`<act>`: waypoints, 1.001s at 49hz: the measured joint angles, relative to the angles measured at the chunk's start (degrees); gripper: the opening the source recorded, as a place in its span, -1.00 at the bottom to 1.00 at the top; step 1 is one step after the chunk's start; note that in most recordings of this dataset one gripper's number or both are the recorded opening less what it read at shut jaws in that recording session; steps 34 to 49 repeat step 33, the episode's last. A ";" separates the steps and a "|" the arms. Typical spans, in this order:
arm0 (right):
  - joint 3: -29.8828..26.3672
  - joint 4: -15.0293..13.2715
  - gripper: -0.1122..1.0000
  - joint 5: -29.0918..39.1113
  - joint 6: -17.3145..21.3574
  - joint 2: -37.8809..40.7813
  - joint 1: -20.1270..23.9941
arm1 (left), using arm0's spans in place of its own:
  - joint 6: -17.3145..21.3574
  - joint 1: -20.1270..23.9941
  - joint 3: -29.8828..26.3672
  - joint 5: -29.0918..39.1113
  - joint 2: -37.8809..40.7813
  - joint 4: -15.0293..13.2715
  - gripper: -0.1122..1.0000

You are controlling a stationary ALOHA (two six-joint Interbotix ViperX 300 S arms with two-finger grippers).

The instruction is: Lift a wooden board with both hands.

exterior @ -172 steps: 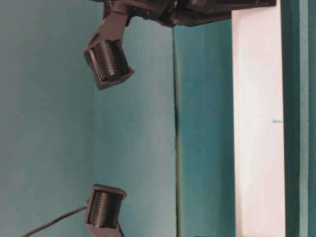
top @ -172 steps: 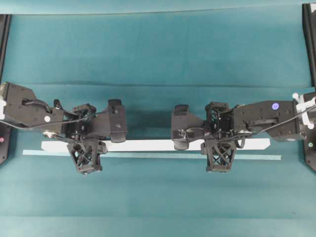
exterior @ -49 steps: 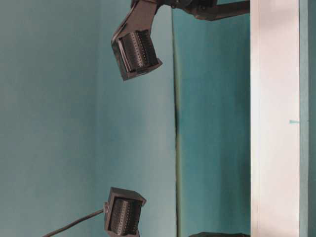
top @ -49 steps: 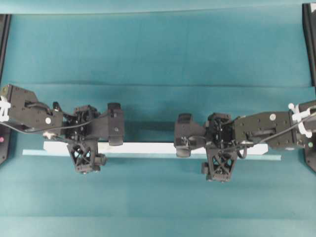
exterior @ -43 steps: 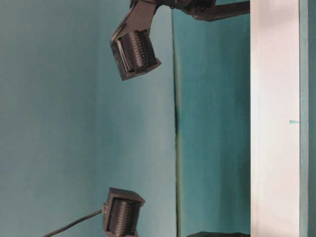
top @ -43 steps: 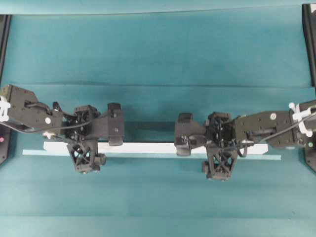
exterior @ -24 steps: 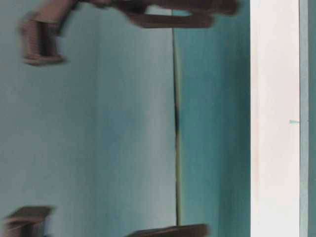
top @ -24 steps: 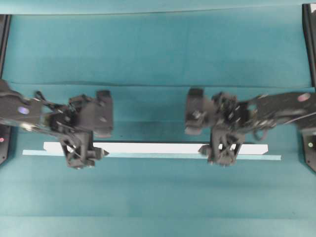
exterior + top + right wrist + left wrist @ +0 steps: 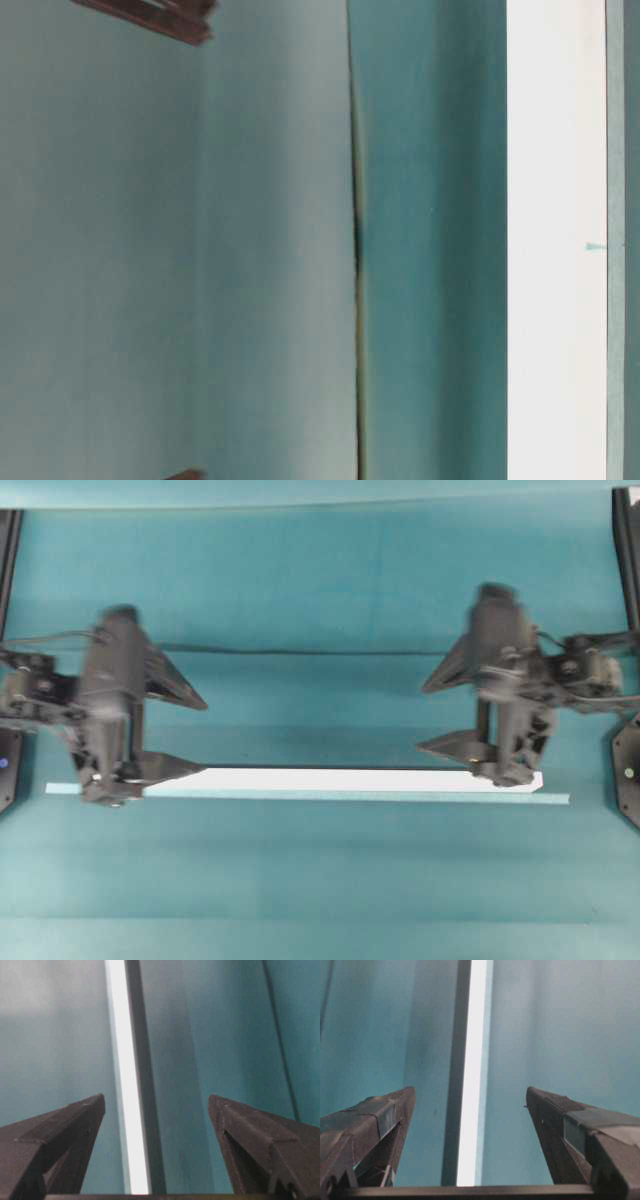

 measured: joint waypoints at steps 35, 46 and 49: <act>8.79 0.00 0.85 -13.36 0.00 -26.63 -0.18 | 0.00 0.35 3.43 -14.94 -18.54 0.09 0.93; 8.79 0.00 0.85 -13.36 0.00 -26.63 -0.18 | 0.00 0.35 3.43 -14.94 -18.54 0.09 0.93; 8.79 0.00 0.85 -13.36 0.00 -26.63 -0.18 | 0.00 0.35 3.43 -14.94 -18.54 0.09 0.93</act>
